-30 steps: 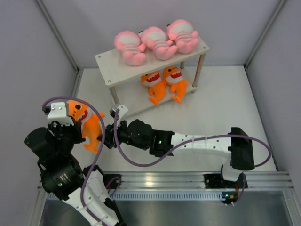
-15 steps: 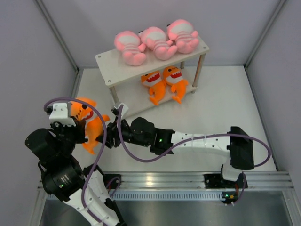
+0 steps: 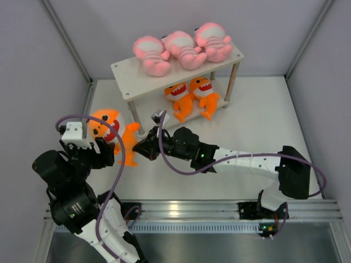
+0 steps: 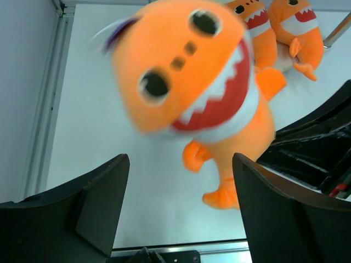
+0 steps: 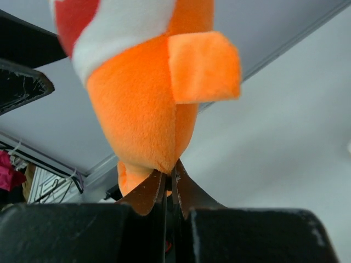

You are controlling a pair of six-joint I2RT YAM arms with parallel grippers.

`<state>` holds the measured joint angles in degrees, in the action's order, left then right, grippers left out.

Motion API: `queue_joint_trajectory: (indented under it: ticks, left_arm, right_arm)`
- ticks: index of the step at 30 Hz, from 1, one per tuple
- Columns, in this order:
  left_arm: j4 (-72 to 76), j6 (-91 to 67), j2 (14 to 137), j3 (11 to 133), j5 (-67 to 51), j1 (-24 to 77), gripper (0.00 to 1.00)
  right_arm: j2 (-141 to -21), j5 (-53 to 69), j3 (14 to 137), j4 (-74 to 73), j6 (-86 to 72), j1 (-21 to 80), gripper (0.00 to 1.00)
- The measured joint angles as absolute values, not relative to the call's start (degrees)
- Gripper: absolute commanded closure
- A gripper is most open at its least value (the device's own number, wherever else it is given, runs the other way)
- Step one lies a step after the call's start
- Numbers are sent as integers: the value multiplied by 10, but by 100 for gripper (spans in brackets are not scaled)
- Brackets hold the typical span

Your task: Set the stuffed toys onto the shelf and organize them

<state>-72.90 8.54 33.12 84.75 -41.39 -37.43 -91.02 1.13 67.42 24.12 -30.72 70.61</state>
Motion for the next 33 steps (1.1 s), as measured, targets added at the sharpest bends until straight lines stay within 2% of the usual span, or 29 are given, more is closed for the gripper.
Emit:
queue_joint_trajectory:
  ticks: [1,4,11,16,20,33]
  left_arm:
    - [-733,88,331,848,-412,-374,11]
    - [-740,97,331,849,-391,-374,4]
    - [-743,113,322,823,-345,-374,1]
    - [-742,127,315,779,-324,-374,2]
    - [-740,138,315,763,-317,-374,1]
    - [-737,165,315,751,-303,-374,1]
  right_arm:
    - [-895,21,659,239,-308,695,100]
    - [-832,43,603,222,-306,660,100]
    - [-652,73,467,142,-301,609,100]
    - [-611,102,412,88,-283,582,100]
    - [-643,143,434,40,-220,533,100]
    - [-946,301,724,21,-60,441,100]
